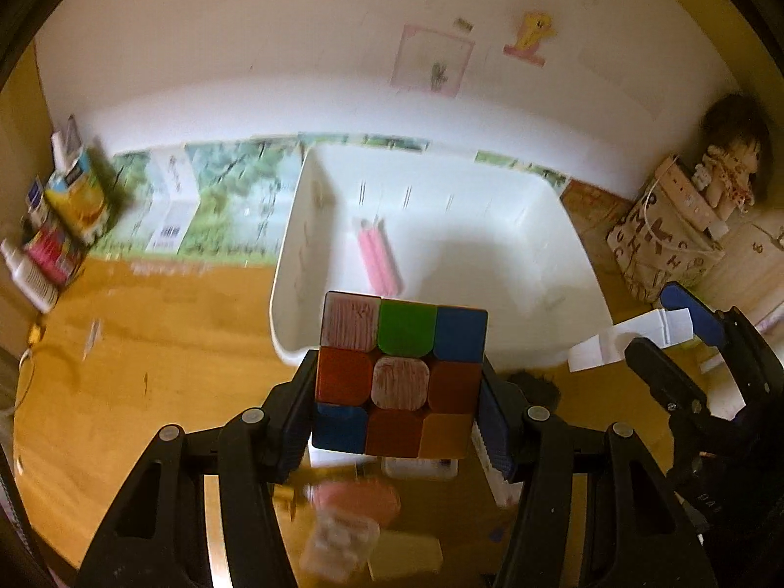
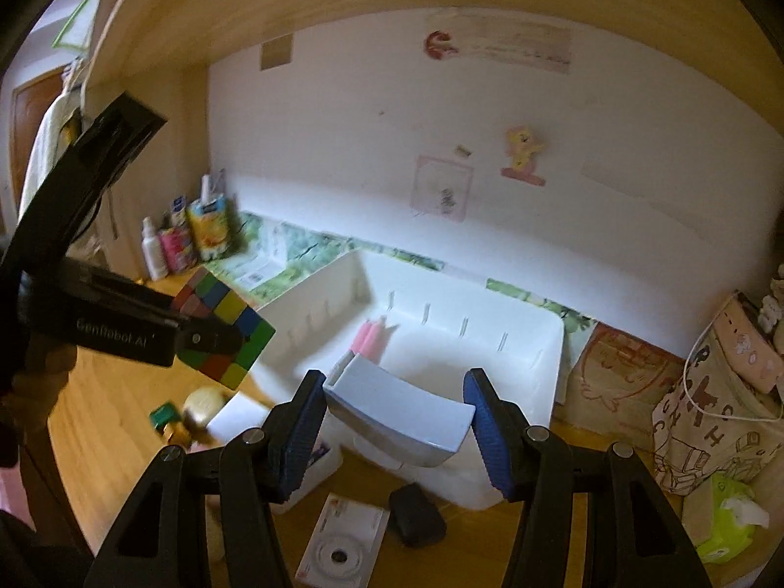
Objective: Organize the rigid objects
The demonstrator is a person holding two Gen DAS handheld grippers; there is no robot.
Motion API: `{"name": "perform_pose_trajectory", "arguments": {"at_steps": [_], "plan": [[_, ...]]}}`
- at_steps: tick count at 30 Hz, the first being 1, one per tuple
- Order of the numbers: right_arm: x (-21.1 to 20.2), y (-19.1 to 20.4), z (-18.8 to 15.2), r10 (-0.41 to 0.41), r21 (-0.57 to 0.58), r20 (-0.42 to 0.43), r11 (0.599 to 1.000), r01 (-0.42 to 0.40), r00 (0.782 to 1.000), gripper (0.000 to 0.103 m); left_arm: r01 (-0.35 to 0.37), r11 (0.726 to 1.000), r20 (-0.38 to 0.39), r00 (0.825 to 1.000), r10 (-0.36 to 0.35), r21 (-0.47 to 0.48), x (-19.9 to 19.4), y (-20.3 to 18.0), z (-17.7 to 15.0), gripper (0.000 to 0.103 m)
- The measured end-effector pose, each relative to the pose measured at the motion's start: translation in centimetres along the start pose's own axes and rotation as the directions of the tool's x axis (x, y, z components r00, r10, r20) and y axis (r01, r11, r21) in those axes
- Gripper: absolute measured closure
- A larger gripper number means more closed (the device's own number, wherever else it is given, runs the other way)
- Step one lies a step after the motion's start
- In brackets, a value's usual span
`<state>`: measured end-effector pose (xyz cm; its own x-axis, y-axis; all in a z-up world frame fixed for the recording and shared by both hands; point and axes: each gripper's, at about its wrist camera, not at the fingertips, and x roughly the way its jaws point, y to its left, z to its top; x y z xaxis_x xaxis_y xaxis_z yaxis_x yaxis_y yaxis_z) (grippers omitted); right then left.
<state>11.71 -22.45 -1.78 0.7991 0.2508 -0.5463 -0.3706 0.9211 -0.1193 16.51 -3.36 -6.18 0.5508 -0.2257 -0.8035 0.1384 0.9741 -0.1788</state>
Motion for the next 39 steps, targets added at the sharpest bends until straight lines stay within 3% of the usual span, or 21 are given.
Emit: {"name": "perform_pose_trajectory", "arguments": {"at_steps": [5, 11, 18, 24, 26, 28, 32, 34, 39], "plan": [[1.6, -0.9, 0.1, -0.048, 0.049, 0.013, 0.998, 0.047, 0.999, 0.045, 0.072, 0.997, 0.049, 0.996, -0.072, 0.009, 1.9, 0.7, 2.1, 0.042], [3.7, -2.3, -0.4, -0.098, 0.116, 0.014, 0.989, 0.096, 0.995, 0.045, 0.107, 0.994, 0.114, 0.987, -0.111, 0.034, 3.4, 0.6, 3.9, 0.044], [5.6, -3.1, -1.1, -0.125, 0.147, -0.009, 0.981, 0.125, 0.992, 0.045, 0.135, 0.990, 0.117, 0.983, -0.139, 0.041, 4.8, 0.1, 4.6, 0.044], [5.4, -3.4, -1.0, -0.131, 0.148, -0.002, 0.980, 0.130, 0.991, 0.044, 0.112, 0.993, 0.089, 0.989, -0.115, 0.032, 5.5, -0.1, 5.2, 0.040], [5.2, -3.5, -0.9, -0.133, 0.150, 0.004, 0.980, 0.131, 0.991, 0.040, 0.114, 0.993, 0.117, 0.986, -0.115, 0.020, 5.0, -0.1, 5.3, 0.026], [4.7, -3.7, -0.8, -0.138, 0.150, 0.015, 0.980, 0.134, 0.990, 0.035, 0.102, 0.995, 0.165, 0.981, -0.103, 0.016, 3.9, -0.3, 5.4, 0.019], [3.6, -3.8, -0.6, -0.140, 0.139, 0.032, 0.981, 0.135, 0.990, 0.032, 0.075, 0.997, 0.214, 0.974, -0.079, 0.026, 2.0, -0.9, 5.3, 0.019], [2.7, -3.8, -0.4, -0.141, 0.134, 0.051, 0.982, 0.133, 0.989, 0.025, 0.055, 0.998, 0.241, 0.969, -0.059, 0.023, 0.9, -1.2, 5.0, 0.019], [0.3, -3.6, -0.3, -0.145, 0.119, 0.103, 0.984, 0.133, 0.984, 0.023, 0.029, 1.000, 0.321, 0.947, -0.026, -0.003, -2.8, -1.6, 4.1, 0.019]]}}
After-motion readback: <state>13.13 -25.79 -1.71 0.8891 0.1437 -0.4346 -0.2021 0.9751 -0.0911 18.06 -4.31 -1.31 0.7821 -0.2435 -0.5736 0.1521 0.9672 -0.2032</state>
